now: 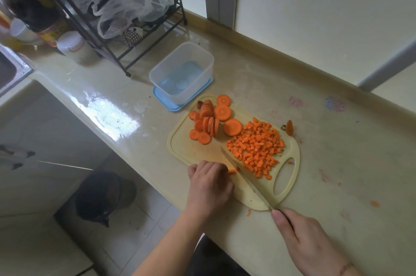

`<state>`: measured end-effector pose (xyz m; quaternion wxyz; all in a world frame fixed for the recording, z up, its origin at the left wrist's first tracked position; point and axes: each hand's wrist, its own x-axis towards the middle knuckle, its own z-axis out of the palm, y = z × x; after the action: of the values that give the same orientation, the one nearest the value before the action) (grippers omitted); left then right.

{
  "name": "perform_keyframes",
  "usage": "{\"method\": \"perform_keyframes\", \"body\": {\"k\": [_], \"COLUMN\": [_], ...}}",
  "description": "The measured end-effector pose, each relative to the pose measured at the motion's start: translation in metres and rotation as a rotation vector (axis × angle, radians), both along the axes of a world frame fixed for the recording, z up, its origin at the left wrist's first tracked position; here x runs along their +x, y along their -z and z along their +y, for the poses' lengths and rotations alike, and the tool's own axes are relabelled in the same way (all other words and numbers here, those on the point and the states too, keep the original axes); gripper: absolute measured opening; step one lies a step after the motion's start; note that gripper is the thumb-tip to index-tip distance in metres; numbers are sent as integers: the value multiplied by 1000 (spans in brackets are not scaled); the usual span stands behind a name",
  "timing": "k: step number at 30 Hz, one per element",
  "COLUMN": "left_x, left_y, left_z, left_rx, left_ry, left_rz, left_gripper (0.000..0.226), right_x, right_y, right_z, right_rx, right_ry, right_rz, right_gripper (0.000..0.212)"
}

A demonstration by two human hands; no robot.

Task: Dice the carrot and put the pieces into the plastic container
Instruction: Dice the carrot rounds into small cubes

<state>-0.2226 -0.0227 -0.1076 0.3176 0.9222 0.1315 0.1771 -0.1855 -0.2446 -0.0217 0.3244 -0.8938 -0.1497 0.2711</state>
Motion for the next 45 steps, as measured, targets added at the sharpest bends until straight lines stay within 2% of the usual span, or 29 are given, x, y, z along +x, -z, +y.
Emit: {"method": "perform_keyframes", "body": {"k": [2,5,7,11,15,19,23,25,27,31,39,42,45], "left_x": [0,2,2,2,0,-2,-1,0,1,2,3,8,29], "left_y": [0,1,3,2,-1,0,2,3,3,3,1,-3,-13], "left_z": [0,1,2,-2,-4,-3,-3,-3,-3,-4,-2,-3,-6], "left_rx": [7,34,53,47,67,79,81,86,85,72,38,-11,-53], "left_ry": [19,32,28,-16,-27,-30,-40,-39,-33,-29,-52,-74,-113], "left_rz": [28,32,31,45,51,38,31,31,21,11,72,63,28], "left_gripper": [27,23,19,18,18,18,19,19,19,18,22,18,19], "right_x": [0,0,0,-2,-3,-6,-8,-9,-10,-6,2,1,5], "right_y": [1,2,1,3,5,5,5,6,9,10,2,-2,-7], "right_z": [0,0,1,-1,-4,-7,-5,-6,-5,7,7,5,5], "right_rx": [-8,-13,0,19,-28,-47,-59,-63,-71,-34,55,51,60], "right_ry": [7,17,22,-4,-11,-10,-12,-7,-17,-33,-3,8,106], "right_rz": [-16,-14,-1,17,5,24,19,20,-1,9,58,30,-7], "right_gripper": [79,66,68,86,76,90,70,70,79,64,80,64,45]}}
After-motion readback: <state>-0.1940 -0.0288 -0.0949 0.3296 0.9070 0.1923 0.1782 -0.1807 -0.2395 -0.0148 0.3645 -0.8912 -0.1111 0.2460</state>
